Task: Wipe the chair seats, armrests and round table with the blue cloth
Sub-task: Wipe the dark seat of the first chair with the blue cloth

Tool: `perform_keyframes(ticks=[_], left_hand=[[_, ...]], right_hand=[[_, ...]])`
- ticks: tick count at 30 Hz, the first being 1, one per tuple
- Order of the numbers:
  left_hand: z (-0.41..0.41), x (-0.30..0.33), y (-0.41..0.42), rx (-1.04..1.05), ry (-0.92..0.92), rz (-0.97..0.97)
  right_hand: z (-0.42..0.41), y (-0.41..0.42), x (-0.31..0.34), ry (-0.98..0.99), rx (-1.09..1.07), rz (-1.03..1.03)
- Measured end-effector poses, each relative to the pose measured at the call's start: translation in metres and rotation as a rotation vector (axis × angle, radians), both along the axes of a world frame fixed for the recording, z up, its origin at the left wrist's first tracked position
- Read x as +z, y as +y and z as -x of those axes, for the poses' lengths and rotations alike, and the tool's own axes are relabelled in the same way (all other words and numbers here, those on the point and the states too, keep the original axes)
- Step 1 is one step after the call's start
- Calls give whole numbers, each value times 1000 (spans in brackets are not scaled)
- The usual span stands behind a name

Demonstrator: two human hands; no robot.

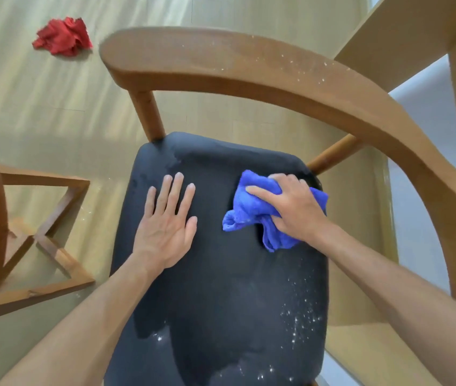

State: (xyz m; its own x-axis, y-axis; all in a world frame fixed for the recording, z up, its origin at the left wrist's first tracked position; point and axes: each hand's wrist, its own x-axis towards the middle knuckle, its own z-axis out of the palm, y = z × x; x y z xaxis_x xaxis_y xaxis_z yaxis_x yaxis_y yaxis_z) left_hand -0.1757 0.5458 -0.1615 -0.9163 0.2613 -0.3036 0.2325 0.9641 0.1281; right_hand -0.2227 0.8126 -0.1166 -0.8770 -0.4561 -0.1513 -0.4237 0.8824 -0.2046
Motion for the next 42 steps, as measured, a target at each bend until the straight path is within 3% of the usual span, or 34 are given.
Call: perform_keyframes(ticks=[6, 16, 21, 26, 29, 32, 35, 39, 42], left_hand=[[1, -1, 1, 18, -16, 3], [7, 16, 15, 88, -104, 27], [13, 42, 38, 163, -83, -130], [22, 70, 59, 142, -127, -402], [27, 82, 68, 103, -263, -571], [23, 91, 69, -126, -310, -579], [17, 99, 68, -292, -228, -487], [28, 125, 66, -198, -59, -611], [40, 149, 60, -130, 117, -679]], right_hand=[[-24, -2, -6, -124, -256, 154], [-11, -4, 12, -499, -352, 146], [-20, -2, 21, -599, -510, 214], [-29, -2, 42, -643, -451, 194], [-41, -6, 50, -615, -383, 180], [-56, -15, 57, -545, -330, 217], [-66, -19, 66, -395, -316, 223], [-56, -21, 91, -151, -328, 326], [-36, -7, 115, -64, -262, 194]])
